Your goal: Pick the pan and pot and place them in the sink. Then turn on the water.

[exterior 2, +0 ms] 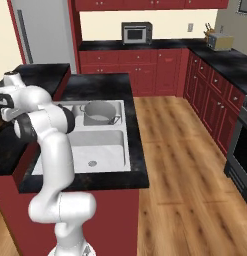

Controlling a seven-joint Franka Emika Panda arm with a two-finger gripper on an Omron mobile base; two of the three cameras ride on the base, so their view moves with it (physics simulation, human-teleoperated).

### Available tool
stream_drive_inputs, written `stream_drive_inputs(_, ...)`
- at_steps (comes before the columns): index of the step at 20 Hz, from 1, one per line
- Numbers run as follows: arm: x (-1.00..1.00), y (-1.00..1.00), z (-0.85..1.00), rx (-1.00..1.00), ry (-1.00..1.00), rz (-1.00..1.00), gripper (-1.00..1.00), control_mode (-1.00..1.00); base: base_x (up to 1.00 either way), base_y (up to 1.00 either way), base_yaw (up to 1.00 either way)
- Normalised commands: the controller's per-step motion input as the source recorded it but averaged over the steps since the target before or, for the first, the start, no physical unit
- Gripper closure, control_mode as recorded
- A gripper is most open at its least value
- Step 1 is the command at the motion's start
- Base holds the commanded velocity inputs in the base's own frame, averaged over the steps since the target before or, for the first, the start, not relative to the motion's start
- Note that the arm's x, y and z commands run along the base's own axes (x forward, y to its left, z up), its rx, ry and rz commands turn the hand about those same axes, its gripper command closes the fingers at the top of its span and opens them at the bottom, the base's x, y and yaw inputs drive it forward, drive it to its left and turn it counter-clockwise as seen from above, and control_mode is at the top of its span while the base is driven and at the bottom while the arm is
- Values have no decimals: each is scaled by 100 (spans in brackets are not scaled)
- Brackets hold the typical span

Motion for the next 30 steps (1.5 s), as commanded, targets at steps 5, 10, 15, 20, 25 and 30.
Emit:
stream_drive_inputs(5,4,13,-23,0,2,1,-100,-100,0,0,0)
stream_drive_inputs(10,-11,0,0,0,0,1,-100,-100,0,0,0)
stream_drive_inputs(15,-14,0,0,0,0,2,-100,-100,0,0,0)
stream_drive_inputs(20,-2,0,-4,0,1,4,-100,-100,0,0,0)
stream_drive_inputs(25,-12,0,-31,0,0,3,-100,-100,0,0,0)
stream_drive_inputs(30,-7,0,-30,0,0,2,-100,-100,0,0,0)
